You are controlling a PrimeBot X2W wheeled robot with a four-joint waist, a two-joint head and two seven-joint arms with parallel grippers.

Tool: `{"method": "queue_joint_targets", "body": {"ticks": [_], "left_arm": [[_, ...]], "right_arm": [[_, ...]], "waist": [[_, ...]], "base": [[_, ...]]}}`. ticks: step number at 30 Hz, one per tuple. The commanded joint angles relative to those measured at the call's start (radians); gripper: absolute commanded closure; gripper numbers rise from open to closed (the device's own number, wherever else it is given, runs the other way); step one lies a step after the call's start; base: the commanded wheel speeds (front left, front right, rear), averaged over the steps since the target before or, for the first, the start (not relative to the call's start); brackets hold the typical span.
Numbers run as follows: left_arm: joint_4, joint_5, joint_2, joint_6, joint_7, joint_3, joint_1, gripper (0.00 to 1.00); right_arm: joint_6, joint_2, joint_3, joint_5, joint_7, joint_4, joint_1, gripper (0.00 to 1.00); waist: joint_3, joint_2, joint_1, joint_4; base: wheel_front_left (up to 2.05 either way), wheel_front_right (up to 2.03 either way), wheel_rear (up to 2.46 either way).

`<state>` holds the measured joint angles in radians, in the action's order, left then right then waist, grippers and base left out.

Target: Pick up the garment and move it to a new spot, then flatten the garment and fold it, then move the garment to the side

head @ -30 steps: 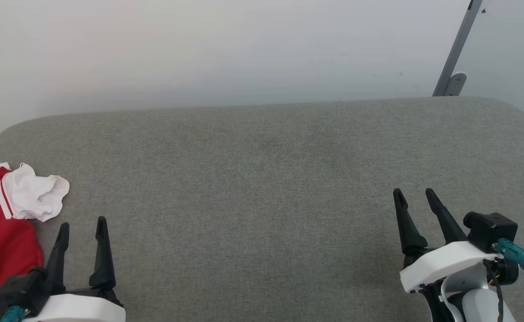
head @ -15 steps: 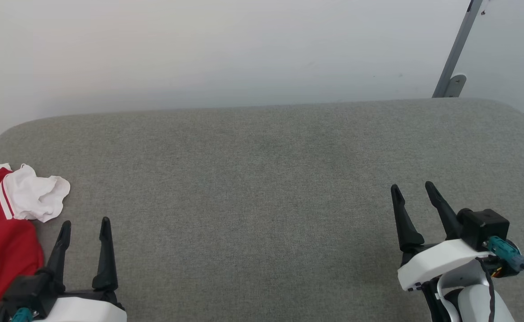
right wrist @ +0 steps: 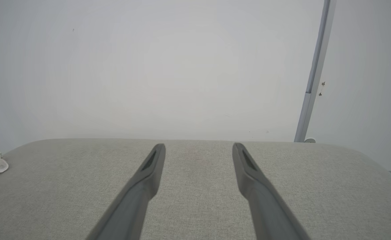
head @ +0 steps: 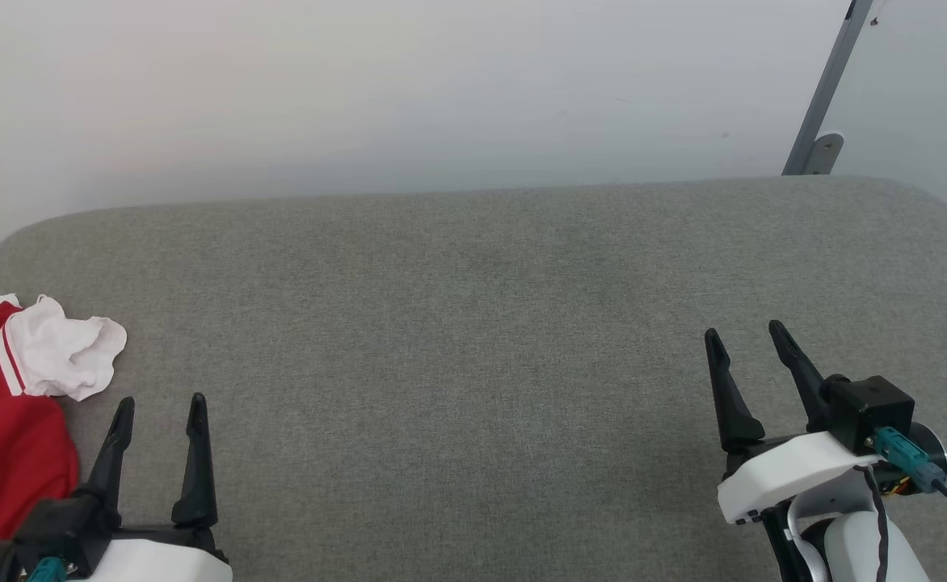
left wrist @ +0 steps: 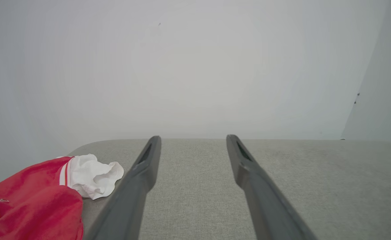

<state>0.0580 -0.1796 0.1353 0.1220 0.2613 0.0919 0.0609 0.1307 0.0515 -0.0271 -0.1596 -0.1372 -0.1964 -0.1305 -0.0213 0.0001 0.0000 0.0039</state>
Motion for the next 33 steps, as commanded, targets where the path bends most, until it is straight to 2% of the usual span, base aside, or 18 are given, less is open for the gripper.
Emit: {"method": "queue_joint_targets", "body": {"ticks": [1, 8, 16, 33], "left_arm": [[0.002, -0.009, 0.003, 0.001, 0.006, -0.001, 0.004, 0.0], [0.031, -0.044, 0.003, 0.004, 0.006, 0.011, -0.009, 0.0], [0.069, -0.069, 0.012, -0.024, 0.004, 0.048, -0.02, 0.0], [0.034, -0.098, 0.032, -0.083, -0.058, 0.097, 0.023, 0.0]], "right_arm": [[0.0, -0.001, -0.001, 0.004, -0.007, 0.005, 0.001, 0.0], [0.0, -0.001, -0.015, 0.001, -0.008, 0.003, -0.008, 0.0], [0.0, 0.001, -0.063, -0.007, 0.013, -0.012, -0.027, 0.0], [0.0, 0.015, -0.199, -0.072, 0.034, -0.056, -0.058, 0.0]], "waist": [[0.0, -0.0001, 0.0, 0.0], [0.002, -0.0001, 0.0, 0.015], [-0.01, -0.0001, 0.0, 0.085], [-0.049, -0.0001, 0.0, 0.352]], "base": [[0.0, 0.0, 0.0], [0.0, 0.0, 0.0], [0.0, 0.0, 0.0], [0.0, 0.0, 0.0]]}}
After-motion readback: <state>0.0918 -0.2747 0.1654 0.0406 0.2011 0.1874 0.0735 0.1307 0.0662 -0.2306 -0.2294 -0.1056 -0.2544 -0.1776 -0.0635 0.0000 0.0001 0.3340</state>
